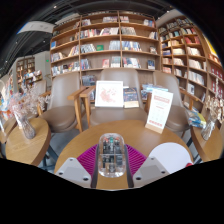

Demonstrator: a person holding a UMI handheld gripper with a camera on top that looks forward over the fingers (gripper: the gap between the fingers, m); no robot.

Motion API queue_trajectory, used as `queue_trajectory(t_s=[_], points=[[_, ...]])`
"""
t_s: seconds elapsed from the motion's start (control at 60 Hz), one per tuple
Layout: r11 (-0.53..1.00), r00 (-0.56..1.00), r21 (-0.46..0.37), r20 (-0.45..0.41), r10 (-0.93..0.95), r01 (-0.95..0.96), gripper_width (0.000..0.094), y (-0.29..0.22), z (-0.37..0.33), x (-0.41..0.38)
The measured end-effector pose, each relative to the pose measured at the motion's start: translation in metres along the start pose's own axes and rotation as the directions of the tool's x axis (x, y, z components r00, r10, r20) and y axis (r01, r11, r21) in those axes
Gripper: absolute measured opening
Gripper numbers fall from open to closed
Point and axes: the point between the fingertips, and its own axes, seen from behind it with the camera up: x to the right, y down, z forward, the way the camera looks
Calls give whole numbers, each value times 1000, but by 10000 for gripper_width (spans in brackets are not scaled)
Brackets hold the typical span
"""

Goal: Arrange mouse

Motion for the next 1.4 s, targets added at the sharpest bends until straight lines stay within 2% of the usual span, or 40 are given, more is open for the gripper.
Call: queue_trajectory(t_s=[0.133,0.283,0.417,0.633,0.667,0.733,0.767,0.933,1.067,1.283,1.4], points=[[1000,991,-2,-131,-16,16,409,-5,8,125],[995,978,-87,-205,25,-44,409,45,37,222],[986,974,-135,-217,66,-96,409,85,60,257],[989,979,-124,-197,58,-83,493,103,67,264],[989,978,-122,-201,58,-84,544,102,67,266],[989,972,-117,-225,61,-89,785,100,60,270],[990,971,-110,-231,61,-89,864,97,53,269],[992,967,-71,-238,85,-105,847,72,-23,248],[998,965,-23,-258,55,-63,851,58,-121,222],[999,971,18,-233,53,-50,852,81,-250,181],[1000,970,-3,-244,15,-16,852,108,-297,167]])
